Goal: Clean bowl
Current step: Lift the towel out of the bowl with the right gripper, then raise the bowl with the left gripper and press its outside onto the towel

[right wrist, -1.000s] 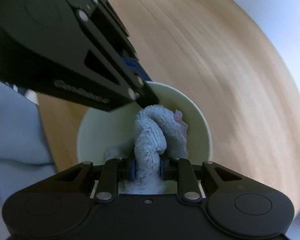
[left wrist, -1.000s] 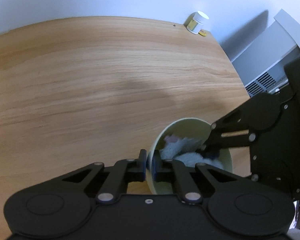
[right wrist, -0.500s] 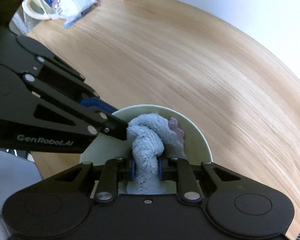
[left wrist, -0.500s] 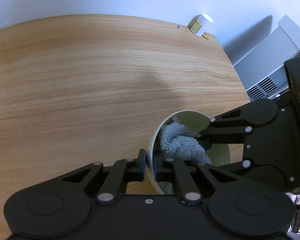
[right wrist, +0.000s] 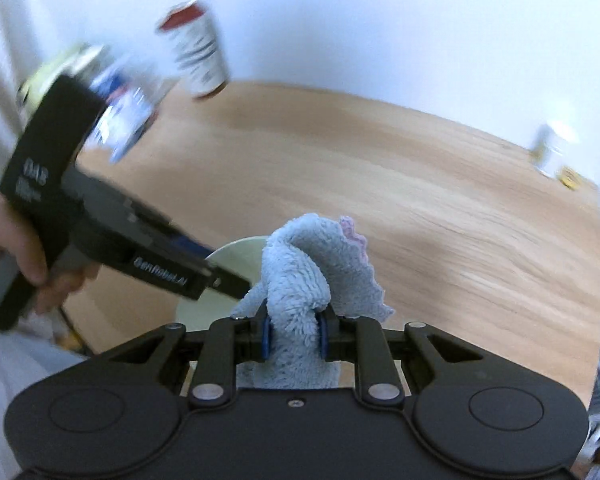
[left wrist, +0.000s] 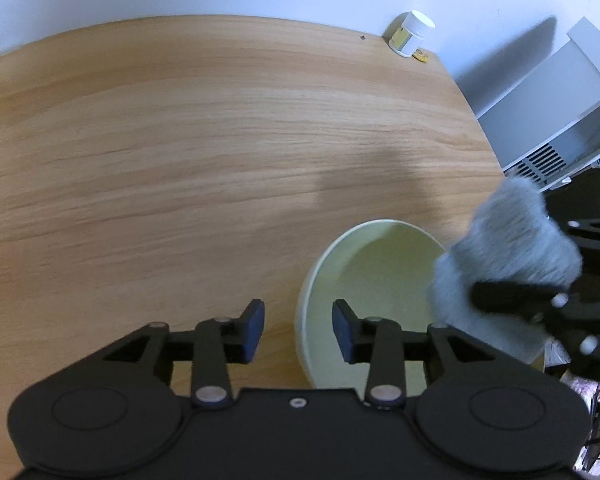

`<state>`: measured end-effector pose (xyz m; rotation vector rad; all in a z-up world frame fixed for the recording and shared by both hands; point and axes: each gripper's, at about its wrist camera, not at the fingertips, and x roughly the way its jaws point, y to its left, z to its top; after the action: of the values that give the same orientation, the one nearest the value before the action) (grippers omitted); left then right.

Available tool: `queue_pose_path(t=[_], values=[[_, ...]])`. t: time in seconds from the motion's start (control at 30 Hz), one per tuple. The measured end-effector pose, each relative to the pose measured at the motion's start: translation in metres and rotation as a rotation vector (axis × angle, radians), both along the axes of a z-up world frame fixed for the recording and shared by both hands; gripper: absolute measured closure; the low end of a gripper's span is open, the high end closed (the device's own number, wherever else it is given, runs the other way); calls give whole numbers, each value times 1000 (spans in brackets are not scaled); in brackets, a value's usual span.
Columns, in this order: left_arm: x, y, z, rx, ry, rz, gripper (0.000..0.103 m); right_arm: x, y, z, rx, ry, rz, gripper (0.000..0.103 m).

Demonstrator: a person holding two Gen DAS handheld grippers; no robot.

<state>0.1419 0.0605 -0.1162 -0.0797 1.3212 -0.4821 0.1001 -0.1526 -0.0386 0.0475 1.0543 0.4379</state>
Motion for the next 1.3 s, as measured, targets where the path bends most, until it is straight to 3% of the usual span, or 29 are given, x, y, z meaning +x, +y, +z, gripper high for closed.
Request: queue_pose_path(t=[0.1,0.2,0.33,0.6,0.87,1.1,1.3], values=[[1,-2,-6,-3,21,-4,73,-14,-20,-2,60,-10,-105,79],[1,-3,-11,-7,38,0,94,-20,-29,-11,85,-12,-161,79],[2,-6,-12,6,28,-10,93,-27,-35,-15,76,4,-165,79],[7,-9,-18,5,84,-12,86,-41,-45,-24,51,39,-161,79],[7,-6,-22,-29,95,10,84,-45,-49,-32,58,67,-150,79],[6,12,-27,-109,140,125,90,-47,-53,-40,75,98,-156,79],[1,34,-32,-196,202,314,93,-52,-48,-43,70,96,-152,79]])
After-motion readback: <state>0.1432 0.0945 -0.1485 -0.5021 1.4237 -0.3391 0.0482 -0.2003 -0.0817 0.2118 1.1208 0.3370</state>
